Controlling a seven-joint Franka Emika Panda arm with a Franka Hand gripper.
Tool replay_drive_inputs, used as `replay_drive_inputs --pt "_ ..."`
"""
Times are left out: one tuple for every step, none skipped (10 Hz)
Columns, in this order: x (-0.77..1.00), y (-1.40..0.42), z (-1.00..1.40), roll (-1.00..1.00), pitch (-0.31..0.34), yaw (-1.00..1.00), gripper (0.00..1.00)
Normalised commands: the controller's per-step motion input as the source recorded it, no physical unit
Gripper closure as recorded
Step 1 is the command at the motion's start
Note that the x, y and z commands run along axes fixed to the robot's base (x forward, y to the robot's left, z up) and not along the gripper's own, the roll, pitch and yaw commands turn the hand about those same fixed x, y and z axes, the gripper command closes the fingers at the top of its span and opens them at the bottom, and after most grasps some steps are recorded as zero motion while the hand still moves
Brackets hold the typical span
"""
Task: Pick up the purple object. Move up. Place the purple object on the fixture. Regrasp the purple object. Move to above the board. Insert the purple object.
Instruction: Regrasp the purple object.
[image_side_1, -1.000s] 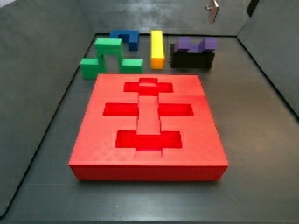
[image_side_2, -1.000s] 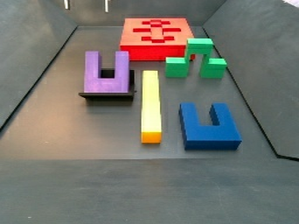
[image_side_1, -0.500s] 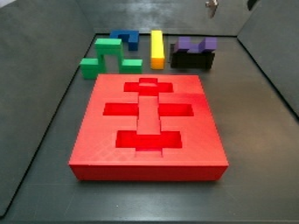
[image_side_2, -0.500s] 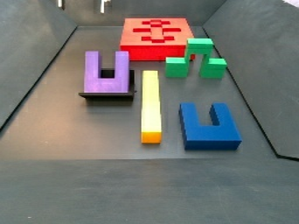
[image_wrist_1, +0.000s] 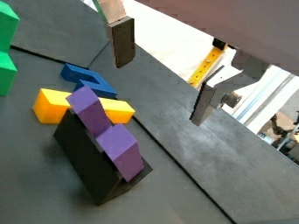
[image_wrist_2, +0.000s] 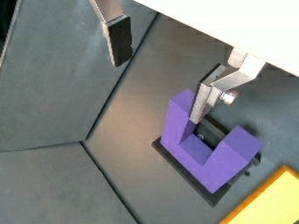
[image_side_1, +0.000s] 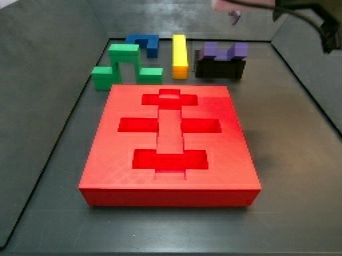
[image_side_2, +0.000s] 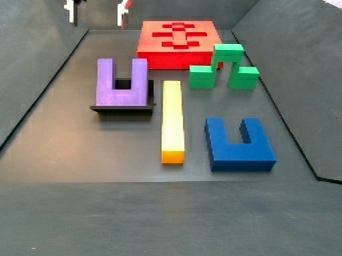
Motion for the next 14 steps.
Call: replay_drive_inputs --pt "0.52 0.0 -0.32 0.37 0.226 0.07 0.0" --pt "0.26 0.0 -0.33 0.28 0.097 0.07 0.0" --pt "0.08 0.1 -0.53 -0.14 -0.157 0.06 0.0" --pt "0.21 0.14 -0.52 -0.09 -0.14 0.26 0.0" --pt "0.29 0.14 -0.47 -0.09 -0.106 0.29 0.0" --pt "0.25 0.12 -0.35 -0.06 -0.077 0.26 0.0" --pt "0.1 0.0 -0.23 0.0 0.0 0.09 0.0" --pt "0.0 0.0 -0.12 0.05 0.0 0.01 0.0" --pt "0.0 0.0 -0.21 0.11 0.0 0.04 0.0" --pt "0.0 0.03 -0.37 0.13 0.0 0.06 0.0" --pt "0.05 0.12 -0.44 0.18 0.0 0.17 0.0" --pt "0.09 0.1 -0.37 0.23 0.0 0.2 0.0" --pt "0.14 0.05 -0.24 0.31 0.017 0.16 0.0" --pt "0.02 0.0 -0.08 0.27 0.063 0.0 0.0"
